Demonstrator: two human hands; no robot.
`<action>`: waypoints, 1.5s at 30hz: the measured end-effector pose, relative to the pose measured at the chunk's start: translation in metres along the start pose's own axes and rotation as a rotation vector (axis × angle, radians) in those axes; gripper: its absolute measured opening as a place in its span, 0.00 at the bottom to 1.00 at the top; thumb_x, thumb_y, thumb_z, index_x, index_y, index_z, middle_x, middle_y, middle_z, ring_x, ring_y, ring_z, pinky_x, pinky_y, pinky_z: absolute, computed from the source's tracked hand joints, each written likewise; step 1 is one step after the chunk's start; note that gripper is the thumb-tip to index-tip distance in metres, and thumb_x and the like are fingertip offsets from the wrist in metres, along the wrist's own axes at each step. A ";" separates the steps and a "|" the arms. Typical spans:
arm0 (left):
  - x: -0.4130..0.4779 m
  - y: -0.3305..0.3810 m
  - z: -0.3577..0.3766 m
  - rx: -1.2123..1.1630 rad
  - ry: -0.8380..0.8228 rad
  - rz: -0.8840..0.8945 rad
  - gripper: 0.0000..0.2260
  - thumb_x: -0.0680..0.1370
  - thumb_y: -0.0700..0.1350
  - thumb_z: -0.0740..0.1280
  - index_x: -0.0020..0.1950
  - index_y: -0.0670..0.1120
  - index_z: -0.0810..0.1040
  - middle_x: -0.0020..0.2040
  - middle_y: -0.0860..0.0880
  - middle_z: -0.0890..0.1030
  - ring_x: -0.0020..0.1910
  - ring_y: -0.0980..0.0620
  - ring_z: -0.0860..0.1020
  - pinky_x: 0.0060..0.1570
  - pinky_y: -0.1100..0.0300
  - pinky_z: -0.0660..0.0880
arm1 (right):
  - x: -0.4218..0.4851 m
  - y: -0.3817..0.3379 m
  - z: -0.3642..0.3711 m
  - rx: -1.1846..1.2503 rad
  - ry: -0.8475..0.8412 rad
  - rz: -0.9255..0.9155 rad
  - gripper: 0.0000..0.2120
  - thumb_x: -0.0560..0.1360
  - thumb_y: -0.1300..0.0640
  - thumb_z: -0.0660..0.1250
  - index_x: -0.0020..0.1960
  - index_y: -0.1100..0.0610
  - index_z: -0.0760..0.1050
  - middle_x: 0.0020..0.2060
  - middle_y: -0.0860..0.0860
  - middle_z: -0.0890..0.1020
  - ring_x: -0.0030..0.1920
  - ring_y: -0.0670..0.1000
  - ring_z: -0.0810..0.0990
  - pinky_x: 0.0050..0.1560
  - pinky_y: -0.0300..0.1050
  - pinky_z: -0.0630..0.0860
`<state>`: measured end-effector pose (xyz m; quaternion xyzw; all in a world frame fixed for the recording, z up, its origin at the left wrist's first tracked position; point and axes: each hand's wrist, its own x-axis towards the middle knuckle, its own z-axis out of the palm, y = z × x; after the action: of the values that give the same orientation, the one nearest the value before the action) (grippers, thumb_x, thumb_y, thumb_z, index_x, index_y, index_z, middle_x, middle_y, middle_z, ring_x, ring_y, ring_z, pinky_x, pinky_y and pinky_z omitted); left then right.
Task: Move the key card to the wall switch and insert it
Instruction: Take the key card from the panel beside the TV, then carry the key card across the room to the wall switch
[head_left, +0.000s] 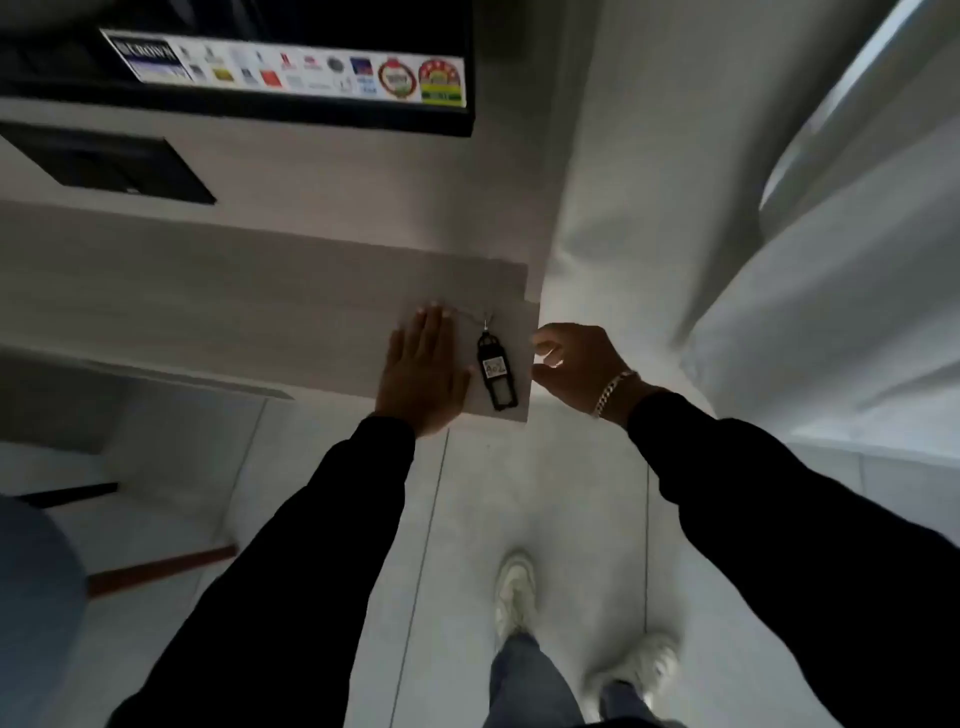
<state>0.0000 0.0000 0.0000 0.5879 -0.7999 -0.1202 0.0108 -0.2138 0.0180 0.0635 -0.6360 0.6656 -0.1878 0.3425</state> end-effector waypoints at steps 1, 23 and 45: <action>0.004 -0.001 0.001 0.017 0.011 -0.007 0.35 0.79 0.60 0.50 0.81 0.41 0.51 0.83 0.41 0.52 0.82 0.42 0.51 0.80 0.40 0.52 | 0.005 0.000 0.005 0.002 0.006 -0.007 0.17 0.68 0.60 0.72 0.56 0.61 0.79 0.51 0.59 0.84 0.49 0.56 0.83 0.56 0.46 0.77; 0.015 -0.005 0.007 0.026 0.107 -0.039 0.36 0.79 0.60 0.53 0.81 0.41 0.52 0.82 0.41 0.55 0.82 0.43 0.53 0.80 0.38 0.54 | 0.041 -0.007 0.018 0.443 -0.084 0.481 0.08 0.68 0.61 0.74 0.36 0.65 0.78 0.25 0.56 0.75 0.23 0.51 0.72 0.26 0.41 0.70; -0.032 0.138 -0.059 -0.371 0.228 0.108 0.29 0.83 0.48 0.58 0.80 0.38 0.53 0.82 0.39 0.53 0.82 0.41 0.49 0.80 0.44 0.48 | -0.106 0.009 -0.106 0.804 0.081 0.299 0.02 0.73 0.67 0.68 0.43 0.65 0.80 0.36 0.61 0.79 0.29 0.51 0.74 0.29 0.40 0.75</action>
<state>-0.1097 0.0583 0.0892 0.5417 -0.7881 -0.1975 0.2154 -0.2985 0.1026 0.1543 -0.3405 0.6371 -0.4053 0.5602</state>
